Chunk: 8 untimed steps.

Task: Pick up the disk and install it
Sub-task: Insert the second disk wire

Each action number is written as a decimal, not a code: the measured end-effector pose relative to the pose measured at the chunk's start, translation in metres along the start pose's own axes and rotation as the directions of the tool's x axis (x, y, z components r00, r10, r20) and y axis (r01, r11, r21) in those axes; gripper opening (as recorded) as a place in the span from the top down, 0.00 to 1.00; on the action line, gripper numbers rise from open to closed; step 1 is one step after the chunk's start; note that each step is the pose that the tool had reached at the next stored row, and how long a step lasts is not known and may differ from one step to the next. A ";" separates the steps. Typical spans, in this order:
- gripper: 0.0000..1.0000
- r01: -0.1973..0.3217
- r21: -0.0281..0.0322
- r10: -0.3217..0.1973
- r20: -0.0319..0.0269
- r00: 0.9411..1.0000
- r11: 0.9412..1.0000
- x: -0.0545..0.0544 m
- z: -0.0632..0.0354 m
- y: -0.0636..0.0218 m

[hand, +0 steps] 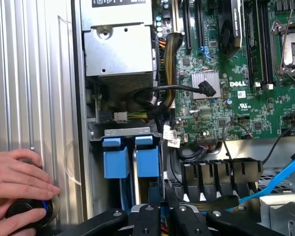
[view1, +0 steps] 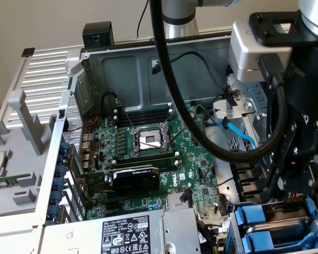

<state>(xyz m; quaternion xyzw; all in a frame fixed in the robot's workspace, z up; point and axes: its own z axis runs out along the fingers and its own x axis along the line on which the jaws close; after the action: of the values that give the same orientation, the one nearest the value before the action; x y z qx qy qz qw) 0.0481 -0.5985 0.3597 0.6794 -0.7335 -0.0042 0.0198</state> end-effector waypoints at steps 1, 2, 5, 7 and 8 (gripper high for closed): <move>0.84 0.003 0.000 -0.003 0.000 1.000 1.000 0.001 0.0003 0.0000; 0.84 0.006 0.000 -0.006 0.000 1.000 1.000 0.001 0.0008 -0.0001; 0.84 0.013 0.001 -0.013 0.002 1.000 1.000 0.003 0.0018 -0.0003; 0.84 0.017 0.001 -0.017 0.004 1.000 1.000 0.004 0.0022 -0.0004; 0.84 0.019 0.001 -0.019 0.005 1.000 1.000 0.004 0.0024 -0.0004</move>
<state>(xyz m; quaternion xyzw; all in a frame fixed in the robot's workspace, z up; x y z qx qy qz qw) 0.0481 -0.6030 0.3574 0.6865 -0.7269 -0.0055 0.0176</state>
